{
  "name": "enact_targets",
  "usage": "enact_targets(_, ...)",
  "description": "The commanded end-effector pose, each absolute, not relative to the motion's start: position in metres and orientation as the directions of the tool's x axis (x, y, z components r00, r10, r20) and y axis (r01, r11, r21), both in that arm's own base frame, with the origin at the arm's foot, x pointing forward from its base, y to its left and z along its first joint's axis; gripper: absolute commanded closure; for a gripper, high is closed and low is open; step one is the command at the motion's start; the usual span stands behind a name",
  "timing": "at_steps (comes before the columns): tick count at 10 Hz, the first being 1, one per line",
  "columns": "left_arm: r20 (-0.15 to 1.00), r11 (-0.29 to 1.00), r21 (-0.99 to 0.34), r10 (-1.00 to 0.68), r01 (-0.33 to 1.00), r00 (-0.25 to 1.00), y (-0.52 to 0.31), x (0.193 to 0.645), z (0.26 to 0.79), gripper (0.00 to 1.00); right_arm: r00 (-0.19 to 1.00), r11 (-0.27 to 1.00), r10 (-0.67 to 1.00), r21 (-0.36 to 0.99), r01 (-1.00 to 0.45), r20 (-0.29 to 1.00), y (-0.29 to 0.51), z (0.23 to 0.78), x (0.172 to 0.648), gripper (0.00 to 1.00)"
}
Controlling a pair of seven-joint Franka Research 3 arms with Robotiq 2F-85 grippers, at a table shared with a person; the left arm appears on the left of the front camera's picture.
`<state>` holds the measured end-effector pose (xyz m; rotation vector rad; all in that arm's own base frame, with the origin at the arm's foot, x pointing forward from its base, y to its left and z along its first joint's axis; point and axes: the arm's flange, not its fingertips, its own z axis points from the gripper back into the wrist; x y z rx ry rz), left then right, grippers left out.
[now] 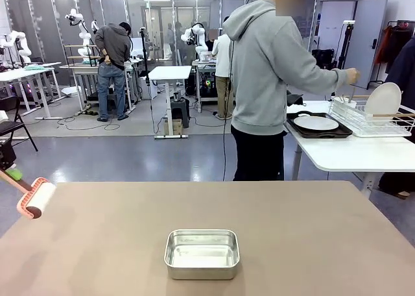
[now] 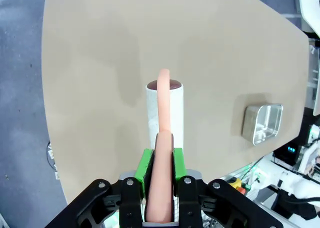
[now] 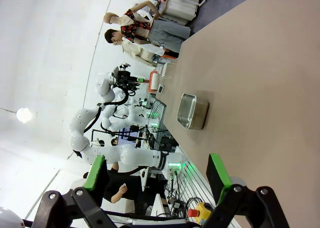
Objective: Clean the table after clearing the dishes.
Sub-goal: When the right (or left) Handle tray is removed, use the right hand (or left hand) to clean the right (or left) side of the table with the Lint Roller, then place the Lint Roller back on top of the Airtight Container.
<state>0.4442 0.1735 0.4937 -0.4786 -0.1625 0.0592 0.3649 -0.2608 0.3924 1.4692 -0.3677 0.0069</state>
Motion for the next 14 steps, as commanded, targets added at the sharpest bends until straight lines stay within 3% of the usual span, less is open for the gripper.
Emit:
enact_targets(1,0.161,0.875,-0.483,0.086,0.003,0.983,0.175,0.447,0.498,0.78,0.941,0.11,-0.214,0.964,-0.243,0.262,-0.26,0.395,0.363,0.0)
enact_targets(10,0.147,0.886,-0.464,0.087,-0.009,0.985,0.173,0.446,0.494,0.78,0.941,0.11,-0.214,0.964,-0.243,0.262,-0.26,0.395,0.363,0.0)
enact_targets(12,0.182,0.895,-0.315,-0.271,0.317,0.945,0.117,0.457,0.519,0.78,0.941,0.11,-0.214,0.964,-0.243,0.262,-0.26,0.395,0.363,0.0)
enact_targets(14,0.177,0.807,-0.248,-0.506,0.536,0.844,0.056,0.448,0.538,0.78,0.941,0.11,-0.214,0.964,-0.243,0.262,-0.26,0.395,0.363,0.0)
